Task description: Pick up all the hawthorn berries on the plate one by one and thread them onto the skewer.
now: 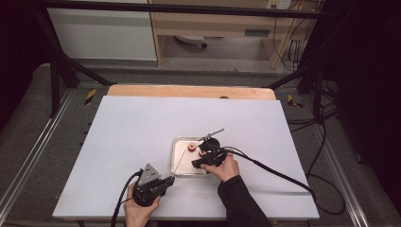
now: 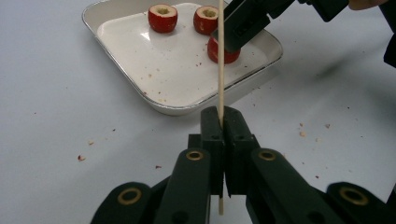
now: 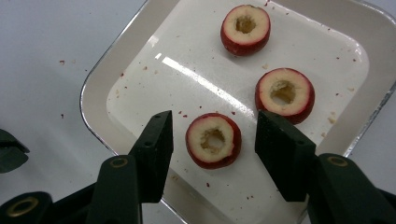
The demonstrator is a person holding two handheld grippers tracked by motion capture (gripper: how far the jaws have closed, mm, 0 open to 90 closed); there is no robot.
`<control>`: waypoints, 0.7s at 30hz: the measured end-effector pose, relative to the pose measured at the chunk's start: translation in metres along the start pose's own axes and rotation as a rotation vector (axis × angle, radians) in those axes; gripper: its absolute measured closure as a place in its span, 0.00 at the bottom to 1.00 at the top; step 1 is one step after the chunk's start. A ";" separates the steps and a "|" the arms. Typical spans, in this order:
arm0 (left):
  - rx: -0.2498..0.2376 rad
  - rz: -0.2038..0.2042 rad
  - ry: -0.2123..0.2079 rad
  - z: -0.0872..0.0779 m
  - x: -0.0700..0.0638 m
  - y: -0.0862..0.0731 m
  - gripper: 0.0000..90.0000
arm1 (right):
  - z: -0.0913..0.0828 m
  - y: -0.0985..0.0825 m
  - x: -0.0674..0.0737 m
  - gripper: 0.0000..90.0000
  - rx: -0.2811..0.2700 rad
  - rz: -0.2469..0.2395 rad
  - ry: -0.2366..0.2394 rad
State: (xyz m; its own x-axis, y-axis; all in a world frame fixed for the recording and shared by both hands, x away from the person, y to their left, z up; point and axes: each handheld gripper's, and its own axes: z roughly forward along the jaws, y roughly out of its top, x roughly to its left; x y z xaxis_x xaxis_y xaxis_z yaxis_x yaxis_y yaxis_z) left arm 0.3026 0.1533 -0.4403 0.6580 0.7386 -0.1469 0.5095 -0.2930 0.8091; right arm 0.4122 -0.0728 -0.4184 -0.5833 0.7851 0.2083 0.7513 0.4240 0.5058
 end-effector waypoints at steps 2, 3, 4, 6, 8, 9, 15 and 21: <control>0.005 0.002 0.000 0.001 0.000 0.000 0.98 | 0.003 0.000 -0.001 0.54 0.004 0.004 -0.014; 0.006 0.001 -0.001 0.001 0.000 0.000 0.98 | 0.004 0.000 -0.001 0.54 0.005 0.006 -0.018; 0.008 0.002 -0.003 0.001 0.000 0.000 0.98 | 0.005 0.000 -0.001 0.55 0.008 0.013 -0.017; 0.010 0.000 -0.004 0.002 -0.001 0.000 0.98 | 0.007 0.000 -0.001 0.56 0.010 0.028 -0.016; 0.010 0.000 -0.004 0.002 -0.001 0.000 0.98 | 0.007 0.000 -0.001 0.57 0.014 0.041 -0.012; 0.011 0.000 -0.005 0.002 -0.001 0.000 0.98 | 0.008 0.000 -0.001 0.58 0.014 0.041 -0.011; 0.016 -0.002 -0.005 0.004 -0.001 -0.001 0.98 | 0.010 0.000 -0.002 0.64 0.018 0.043 -0.014; 0.012 -0.004 -0.004 0.004 -0.002 -0.001 0.98 | 0.009 0.001 -0.001 0.66 0.017 0.073 0.000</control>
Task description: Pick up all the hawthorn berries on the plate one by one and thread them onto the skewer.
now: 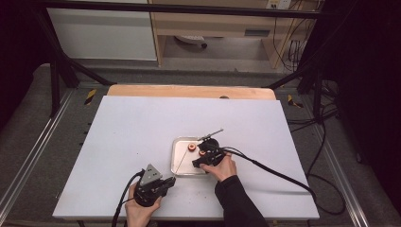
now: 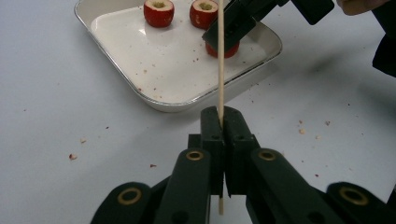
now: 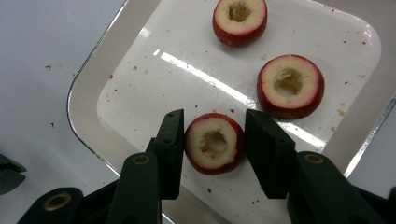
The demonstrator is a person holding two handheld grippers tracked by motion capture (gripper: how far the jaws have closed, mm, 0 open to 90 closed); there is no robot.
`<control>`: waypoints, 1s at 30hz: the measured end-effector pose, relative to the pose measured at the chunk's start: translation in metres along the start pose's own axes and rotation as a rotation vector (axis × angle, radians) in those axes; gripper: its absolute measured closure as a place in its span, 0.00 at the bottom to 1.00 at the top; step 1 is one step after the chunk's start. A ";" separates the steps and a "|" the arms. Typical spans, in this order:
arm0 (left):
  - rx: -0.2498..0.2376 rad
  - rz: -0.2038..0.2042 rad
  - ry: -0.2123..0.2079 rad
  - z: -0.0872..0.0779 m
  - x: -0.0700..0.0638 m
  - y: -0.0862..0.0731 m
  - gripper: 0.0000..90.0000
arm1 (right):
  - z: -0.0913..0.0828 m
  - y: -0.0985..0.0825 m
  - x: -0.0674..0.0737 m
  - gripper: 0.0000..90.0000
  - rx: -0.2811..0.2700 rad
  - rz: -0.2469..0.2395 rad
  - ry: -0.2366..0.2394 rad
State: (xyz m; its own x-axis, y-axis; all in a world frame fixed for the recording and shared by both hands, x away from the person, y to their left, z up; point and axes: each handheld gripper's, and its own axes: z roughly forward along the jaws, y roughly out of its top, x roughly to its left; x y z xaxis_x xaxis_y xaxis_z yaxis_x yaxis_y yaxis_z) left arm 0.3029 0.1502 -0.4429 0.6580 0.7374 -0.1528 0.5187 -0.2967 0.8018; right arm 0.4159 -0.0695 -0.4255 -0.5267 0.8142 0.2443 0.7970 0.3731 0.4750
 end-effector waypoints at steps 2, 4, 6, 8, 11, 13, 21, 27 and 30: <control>-0.001 0.000 0.000 0.000 0.000 0.000 0.98 | -0.004 0.000 0.000 0.66 -0.018 0.003 0.008; -0.004 -0.002 0.000 0.000 -0.001 0.000 0.98 | -0.010 0.001 0.000 0.66 -0.043 0.003 0.019; -0.006 0.000 0.001 0.000 -0.001 0.000 0.98 | -0.018 0.001 0.000 0.66 -0.073 0.003 0.026; -0.010 -0.001 0.001 0.000 -0.002 0.000 0.98 | -0.027 0.002 -0.001 0.66 -0.112 0.010 0.035; -0.021 -0.008 0.001 0.001 -0.005 0.001 0.98 | -0.036 0.002 -0.003 0.66 -0.151 0.019 0.047; -0.028 -0.012 0.000 0.002 -0.006 0.001 0.98 | -0.047 0.000 -0.008 0.66 -0.215 0.048 0.086; -0.051 -0.027 -0.014 0.008 -0.017 0.005 0.98 | -0.064 -0.009 -0.024 0.66 -0.368 0.126 0.159; -0.067 -0.056 -0.025 0.014 -0.027 0.007 0.98 | -0.070 -0.016 -0.033 0.66 -0.485 0.177 0.215; -0.076 -0.078 -0.030 0.018 -0.031 0.008 0.98 | -0.071 -0.019 -0.035 0.66 -0.549 0.192 0.239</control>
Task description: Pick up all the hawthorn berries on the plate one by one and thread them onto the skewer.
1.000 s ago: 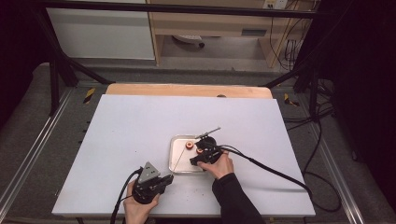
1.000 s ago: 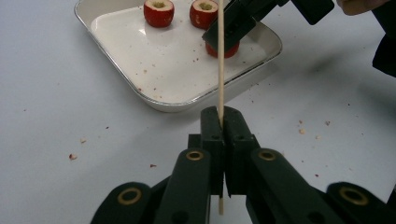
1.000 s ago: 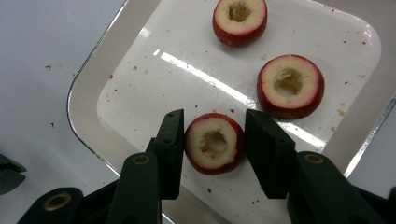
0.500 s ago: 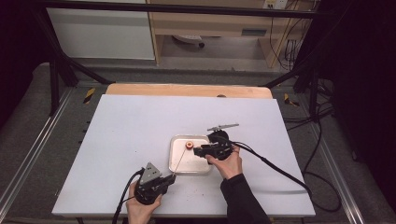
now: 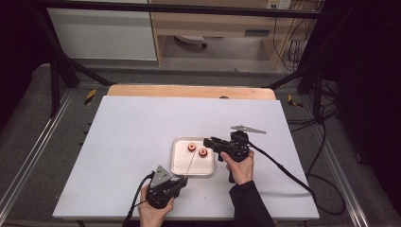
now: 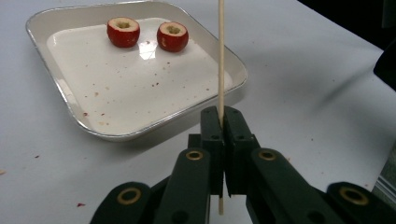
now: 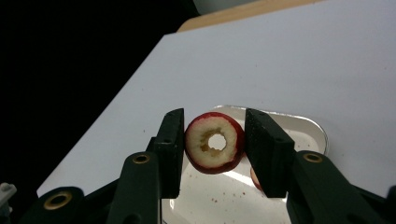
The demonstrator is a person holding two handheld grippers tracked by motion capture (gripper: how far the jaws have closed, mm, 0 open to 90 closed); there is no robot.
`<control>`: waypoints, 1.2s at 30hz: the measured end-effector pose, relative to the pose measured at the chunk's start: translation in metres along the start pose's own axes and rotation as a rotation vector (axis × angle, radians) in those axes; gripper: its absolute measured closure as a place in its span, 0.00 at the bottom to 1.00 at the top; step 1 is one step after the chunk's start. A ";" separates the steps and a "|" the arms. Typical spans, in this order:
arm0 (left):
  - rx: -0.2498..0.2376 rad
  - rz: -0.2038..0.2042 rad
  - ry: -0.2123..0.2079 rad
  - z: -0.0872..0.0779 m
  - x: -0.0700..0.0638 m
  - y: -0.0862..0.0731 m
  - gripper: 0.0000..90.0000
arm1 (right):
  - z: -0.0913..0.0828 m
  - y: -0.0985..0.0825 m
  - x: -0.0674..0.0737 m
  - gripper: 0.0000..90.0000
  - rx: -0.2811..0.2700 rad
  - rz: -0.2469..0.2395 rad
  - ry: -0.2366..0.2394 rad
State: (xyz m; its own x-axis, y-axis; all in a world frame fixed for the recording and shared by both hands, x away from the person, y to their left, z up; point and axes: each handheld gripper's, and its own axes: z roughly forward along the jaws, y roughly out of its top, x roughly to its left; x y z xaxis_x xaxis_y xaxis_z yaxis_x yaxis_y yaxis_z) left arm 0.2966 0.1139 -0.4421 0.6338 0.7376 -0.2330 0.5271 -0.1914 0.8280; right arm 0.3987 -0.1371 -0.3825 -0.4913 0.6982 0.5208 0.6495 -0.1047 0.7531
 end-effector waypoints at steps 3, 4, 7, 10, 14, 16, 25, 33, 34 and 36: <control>-0.004 -0.009 -0.001 0.003 -0.003 0.001 0.98 | -0.001 -0.001 -0.001 0.66 -0.040 0.006 0.012; -0.006 -0.020 0.003 0.005 -0.006 0.002 0.98 | -0.002 -0.003 -0.002 0.66 -0.077 0.007 0.026; -0.006 -0.052 -0.003 0.010 -0.010 0.003 0.98 | -0.002 -0.006 -0.002 0.66 -0.134 0.009 0.044; -0.016 -0.073 -0.004 0.014 -0.013 0.004 0.98 | -0.002 -0.009 -0.002 0.66 -0.181 0.010 0.059; -0.022 -0.092 -0.002 0.017 -0.016 0.005 0.98 | -0.002 -0.011 -0.001 0.66 -0.217 0.016 0.075; -0.022 -0.114 -0.005 0.019 -0.018 0.006 0.98 | -0.001 -0.013 0.000 0.66 -0.242 0.019 0.091; -0.039 -0.115 -0.013 0.022 -0.025 0.008 0.98 | -0.001 -0.015 0.001 0.66 -0.254 0.005 0.106; -0.037 -0.147 -0.025 0.022 -0.024 0.009 0.98 | -0.002 -0.016 0.003 0.66 -0.264 0.000 0.121; -0.037 -0.149 -0.025 0.022 -0.024 0.010 0.98 | -0.002 -0.017 0.003 0.66 -0.261 0.000 0.126; -0.035 -0.147 -0.025 0.023 -0.024 0.009 0.98 | -0.002 -0.017 0.003 0.66 -0.260 -0.011 0.127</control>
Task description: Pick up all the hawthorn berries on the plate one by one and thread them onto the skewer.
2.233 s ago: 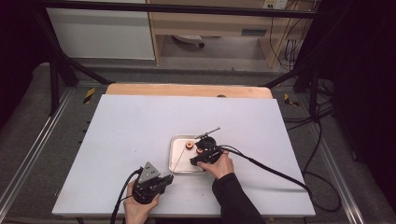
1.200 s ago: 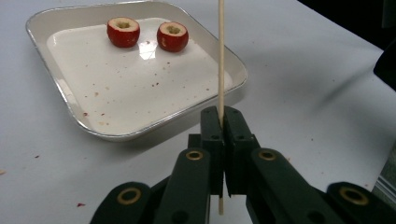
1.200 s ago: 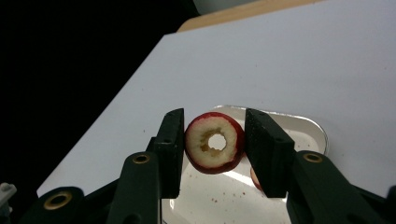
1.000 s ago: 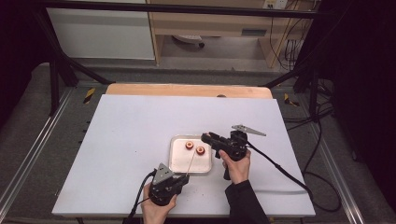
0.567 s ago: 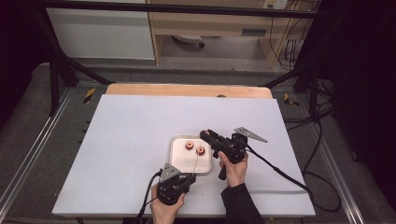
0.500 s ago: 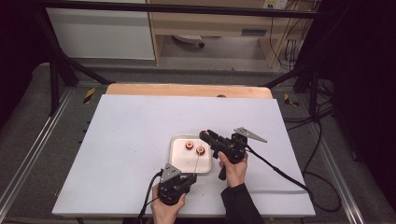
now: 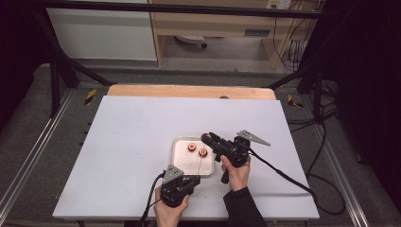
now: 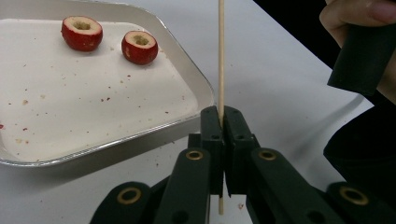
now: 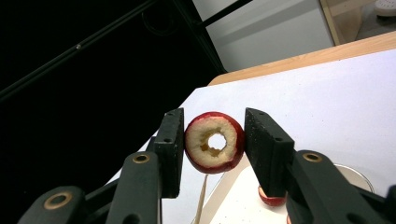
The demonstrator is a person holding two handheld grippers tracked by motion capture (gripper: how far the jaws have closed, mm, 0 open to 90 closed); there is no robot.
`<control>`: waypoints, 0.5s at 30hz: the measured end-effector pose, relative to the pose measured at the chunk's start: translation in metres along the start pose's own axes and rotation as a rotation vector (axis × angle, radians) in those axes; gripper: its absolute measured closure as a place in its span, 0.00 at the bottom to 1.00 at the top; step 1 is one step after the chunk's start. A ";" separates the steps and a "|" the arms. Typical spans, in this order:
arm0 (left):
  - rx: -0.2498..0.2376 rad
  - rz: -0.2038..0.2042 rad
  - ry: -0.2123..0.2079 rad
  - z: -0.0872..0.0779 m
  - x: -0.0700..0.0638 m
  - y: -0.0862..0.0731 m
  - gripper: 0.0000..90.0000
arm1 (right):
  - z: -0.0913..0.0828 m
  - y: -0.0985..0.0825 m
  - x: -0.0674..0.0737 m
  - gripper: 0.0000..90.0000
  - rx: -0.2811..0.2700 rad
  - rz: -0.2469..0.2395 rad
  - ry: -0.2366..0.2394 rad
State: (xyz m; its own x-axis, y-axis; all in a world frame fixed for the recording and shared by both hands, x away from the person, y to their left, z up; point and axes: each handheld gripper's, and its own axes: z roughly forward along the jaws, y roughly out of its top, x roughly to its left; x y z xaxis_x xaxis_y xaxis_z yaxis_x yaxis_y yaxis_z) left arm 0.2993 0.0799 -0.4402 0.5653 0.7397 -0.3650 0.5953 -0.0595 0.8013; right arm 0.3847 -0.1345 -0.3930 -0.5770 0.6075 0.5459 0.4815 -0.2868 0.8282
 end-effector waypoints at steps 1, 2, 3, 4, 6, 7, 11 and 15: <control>0.000 -0.002 0.001 0.000 0.000 0.000 0.98 | 0.000 0.000 0.000 0.66 0.003 0.000 0.000; -0.002 -0.004 0.001 0.000 0.000 0.000 0.98 | 0.000 -0.001 0.000 0.66 0.002 -0.005 -0.001; -0.002 -0.005 0.001 0.000 0.000 0.000 0.98 | 0.000 -0.001 0.000 0.66 0.002 -0.005 0.000; -0.002 -0.007 -0.001 0.000 0.000 0.000 0.98 | 0.000 -0.001 0.001 0.66 0.001 -0.005 0.000; 0.000 -0.009 -0.002 0.000 0.001 0.000 0.98 | -0.001 -0.001 0.001 0.66 -0.001 -0.007 0.003; 0.000 -0.010 -0.006 0.000 0.001 0.000 0.98 | -0.001 -0.001 0.001 0.66 -0.001 -0.007 0.003; -0.005 -0.011 -0.007 0.000 0.001 0.000 0.98 | -0.001 -0.001 0.001 0.66 0.003 -0.014 0.003; -0.006 -0.017 -0.009 0.000 0.001 0.001 0.98 | 0.000 -0.002 0.000 0.66 0.007 -0.020 0.005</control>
State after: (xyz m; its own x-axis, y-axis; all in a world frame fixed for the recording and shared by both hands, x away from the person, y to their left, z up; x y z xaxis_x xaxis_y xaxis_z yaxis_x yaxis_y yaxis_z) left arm 0.3003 0.0806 -0.4399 0.5599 0.7346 -0.3831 0.6018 -0.0428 0.7975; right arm 0.3833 -0.1335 -0.3947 -0.5895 0.6096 0.5300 0.4747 -0.2694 0.8379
